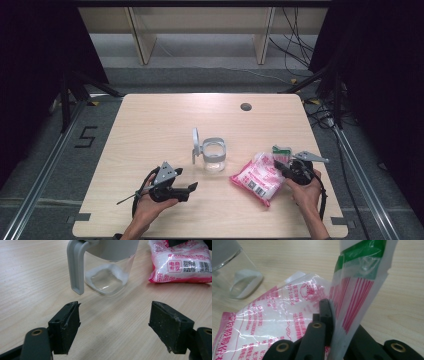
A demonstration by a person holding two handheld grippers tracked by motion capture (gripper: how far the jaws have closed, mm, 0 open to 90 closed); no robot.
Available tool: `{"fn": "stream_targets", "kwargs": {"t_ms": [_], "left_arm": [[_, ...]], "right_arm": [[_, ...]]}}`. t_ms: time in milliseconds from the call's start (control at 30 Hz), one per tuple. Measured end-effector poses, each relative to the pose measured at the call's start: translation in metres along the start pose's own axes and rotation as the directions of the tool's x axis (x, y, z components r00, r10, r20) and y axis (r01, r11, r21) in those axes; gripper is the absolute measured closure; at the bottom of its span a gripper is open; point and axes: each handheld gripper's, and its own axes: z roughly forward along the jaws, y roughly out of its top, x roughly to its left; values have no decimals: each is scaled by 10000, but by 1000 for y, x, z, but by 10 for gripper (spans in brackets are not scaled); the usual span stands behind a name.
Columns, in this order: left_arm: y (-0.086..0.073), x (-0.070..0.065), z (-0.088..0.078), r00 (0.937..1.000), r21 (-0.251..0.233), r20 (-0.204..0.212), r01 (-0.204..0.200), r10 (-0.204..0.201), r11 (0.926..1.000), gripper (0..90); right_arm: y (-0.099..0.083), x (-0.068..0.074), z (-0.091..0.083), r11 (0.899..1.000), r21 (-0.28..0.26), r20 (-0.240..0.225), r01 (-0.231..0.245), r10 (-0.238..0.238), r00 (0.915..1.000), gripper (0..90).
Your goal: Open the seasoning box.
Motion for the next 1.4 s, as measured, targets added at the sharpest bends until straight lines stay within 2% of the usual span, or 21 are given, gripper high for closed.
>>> {"fn": "stream_targets", "kwargs": {"t_ms": [100,167,300,367,433,467,500,567,600,733,833,933,967,1067,1100,1133,1200,1267,1300,1367,1400], "left_arm": [[-1,1,0,9995,38,87,-293,293,9996,237],[-1,0,1,10000,-2,46,-8,8,10000,237],[-1,1,0,9995,128,5,-312,312,9994,237],[-1,-1,2,9999,25,122,15,-15,10000,237],[-2,-3,3,9999,15,128,21,-21,10000,237],[-3,-3,3,9999,113,120,-27,26,9999,237],[-2,-4,2,9999,127,106,-103,102,9999,237],[-1,-7,2,9998,186,78,-172,171,9997,237],[0,-11,3,9993,64,294,-218,216,9997,237],[1,-18,4,9984,127,348,-461,456,9989,236],[0,-20,9,9971,361,435,-646,630,9973,236],[-1,-25,13,9969,372,498,-635,616,9973,236],[-1,-27,15,9967,234,635,-516,501,9984,236],[-1,-32,20,9952,401,671,-740,712,9965,237],[-1,-37,24,9950,393,779,-665,633,9970,238],[0,-40,26,9942,401,893,-642,604,9971,238],[1,-48,31,9903,333,1290,-557,510,9979,239],[3,-59,37,9904,142,1218,-674,652,9976,246],[8,-64,42,9882,326,1141,-1063,1020,9938,246],[10,-69,46,9878,150,1305,-872,845,9961,246],[12,-71,50,9880,243,1272,-915,877,9955,246]], "right_arm": [[4,2,-4,9992,-323,-23,226,-227,9997,900],[6,5,-7,9997,-187,-90,176,-178,9998,900],[16,17,-18,9948,-806,-305,624,-650,9974,900],[18,22,-20,9934,-1013,-487,537,-589,9971,900],[21,28,-27,9919,-1120,-543,592,-656,9964,900],[21,33,-30,9930,-1133,-579,322,-389,9976,900],[24,36,-33,9834,-1503,-621,1014,-1117,9918,900],[24,40,-34,9803,-1719,-720,974,-1112,9912,900],[28,48,-39,9721,-1916,-683,1356,-1510,9862,900],[32,58,-45,9724,-1986,-843,1224,-1414,9864,900],[36,65,-47,9632,-2121,-939,1652,-1883,9776,900],[40,76,-50,9603,-2236,-1170,1669,-1965,9735,900],[41,78,-50,9477,-2512,-1076,1968,-2294,9674,900],[46,86,-53,9405,-2599,-1192,2191,-2564,9592,900],[48,85,-53,9278,-2703,-1077,2570,-2944,9496,900],[50,90,-55,9266,-2574,-1021,2743,-3084,9458,900],[52,94,-56,9318,-2478,-1126,2653,-2997,9474,900],[54,96,-55,9344,-2540,-1249,2497,-2878,9495,900],[55,97,-55,9320,-2547,-1183,2580,-2949,9482,900],[57,96,-56,9262,-2534,-1052,2791,-3132,9438,900],[58,97,-56,9326,-2457,-1149,2643,-2987,9474,900]]}}
